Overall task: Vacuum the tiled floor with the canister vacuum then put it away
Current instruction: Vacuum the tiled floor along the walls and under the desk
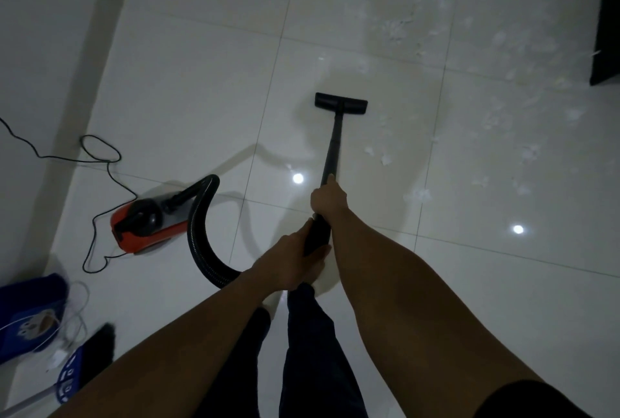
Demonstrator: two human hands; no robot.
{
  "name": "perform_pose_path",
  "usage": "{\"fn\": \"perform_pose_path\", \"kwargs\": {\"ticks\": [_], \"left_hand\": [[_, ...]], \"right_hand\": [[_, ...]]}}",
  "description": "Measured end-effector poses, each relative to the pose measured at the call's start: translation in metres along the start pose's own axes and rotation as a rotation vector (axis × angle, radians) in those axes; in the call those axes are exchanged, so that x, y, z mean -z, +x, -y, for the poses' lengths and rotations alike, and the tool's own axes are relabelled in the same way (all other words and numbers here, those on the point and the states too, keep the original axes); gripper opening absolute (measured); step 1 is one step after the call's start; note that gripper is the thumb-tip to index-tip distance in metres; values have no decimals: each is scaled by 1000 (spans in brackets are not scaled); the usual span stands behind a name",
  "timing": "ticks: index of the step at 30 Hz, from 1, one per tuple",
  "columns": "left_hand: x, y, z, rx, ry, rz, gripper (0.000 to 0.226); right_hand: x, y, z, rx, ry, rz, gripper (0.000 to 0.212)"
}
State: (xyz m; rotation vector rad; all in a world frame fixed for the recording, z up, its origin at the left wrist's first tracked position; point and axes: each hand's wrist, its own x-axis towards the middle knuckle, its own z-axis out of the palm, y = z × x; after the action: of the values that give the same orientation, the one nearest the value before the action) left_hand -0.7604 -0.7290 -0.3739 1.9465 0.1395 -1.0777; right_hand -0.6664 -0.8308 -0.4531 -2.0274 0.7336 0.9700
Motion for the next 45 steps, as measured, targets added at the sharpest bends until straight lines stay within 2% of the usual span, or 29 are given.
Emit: {"fn": "perform_pose_path", "kwargs": {"ticks": [4, 7, 11, 18, 30, 39, 45], "left_hand": [[16, 16, -15, -18, -17, -18, 55], [28, 16, -24, -41, 5, 13, 59], [40, 18, -37, -47, 86, 10, 51], [70, 40, -53, 26, 216, 14, 56], [183, 112, -59, -149, 25, 38, 53], [244, 139, -67, -130, -83, -3, 52], [269, 149, -87, -128, -79, 40, 41]], "right_hand": [[18, 6, 15, 22, 55, -29, 48], [29, 5, 26, -32, -5, -50, 56], [41, 5, 37, -103, 19, -68, 59], [40, 25, 69, -101, 40, -62, 63], [39, 99, 183, -64, 5, -47, 70], [31, 128, 258, -27, -69, -11, 71], [47, 141, 277, -118, -81, -44, 70]]}}
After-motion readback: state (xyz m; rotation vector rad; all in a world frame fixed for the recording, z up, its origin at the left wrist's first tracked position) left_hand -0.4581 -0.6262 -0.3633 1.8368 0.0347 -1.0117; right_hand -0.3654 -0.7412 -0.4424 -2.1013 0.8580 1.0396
